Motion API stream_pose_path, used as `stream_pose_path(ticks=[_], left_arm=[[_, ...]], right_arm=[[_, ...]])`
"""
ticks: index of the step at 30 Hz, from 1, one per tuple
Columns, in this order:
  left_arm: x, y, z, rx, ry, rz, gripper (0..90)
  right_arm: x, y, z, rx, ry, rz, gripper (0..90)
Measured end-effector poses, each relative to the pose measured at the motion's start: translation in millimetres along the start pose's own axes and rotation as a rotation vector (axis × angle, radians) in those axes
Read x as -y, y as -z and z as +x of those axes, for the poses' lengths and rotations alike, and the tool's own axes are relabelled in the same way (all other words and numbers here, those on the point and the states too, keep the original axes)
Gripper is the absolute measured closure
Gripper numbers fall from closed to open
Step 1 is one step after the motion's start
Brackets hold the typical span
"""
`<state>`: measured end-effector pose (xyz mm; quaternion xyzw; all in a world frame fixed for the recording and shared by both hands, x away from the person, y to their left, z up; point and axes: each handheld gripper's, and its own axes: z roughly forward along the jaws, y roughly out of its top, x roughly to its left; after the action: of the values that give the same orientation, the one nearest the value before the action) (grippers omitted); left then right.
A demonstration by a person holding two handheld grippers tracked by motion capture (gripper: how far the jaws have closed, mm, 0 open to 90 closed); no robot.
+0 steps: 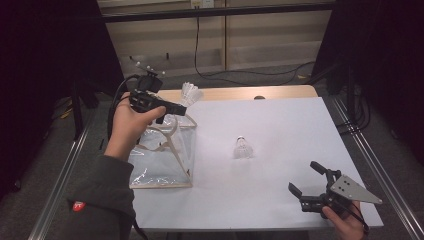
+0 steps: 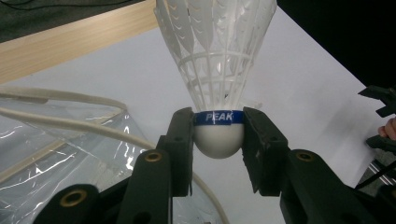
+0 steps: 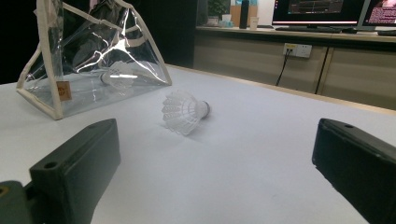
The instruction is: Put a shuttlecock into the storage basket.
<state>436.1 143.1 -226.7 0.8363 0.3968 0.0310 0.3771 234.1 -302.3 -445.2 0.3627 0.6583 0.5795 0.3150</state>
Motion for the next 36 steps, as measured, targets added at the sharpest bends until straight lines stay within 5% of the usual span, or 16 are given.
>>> stream_pose_path(ticks=[36], left_arm=[[8.2,10.7,23.3,-0.057,0.057,-0.014,65.4]], right_arm=[[0.1,-0.3,0.2,-0.003,0.005,0.002,1.0]])
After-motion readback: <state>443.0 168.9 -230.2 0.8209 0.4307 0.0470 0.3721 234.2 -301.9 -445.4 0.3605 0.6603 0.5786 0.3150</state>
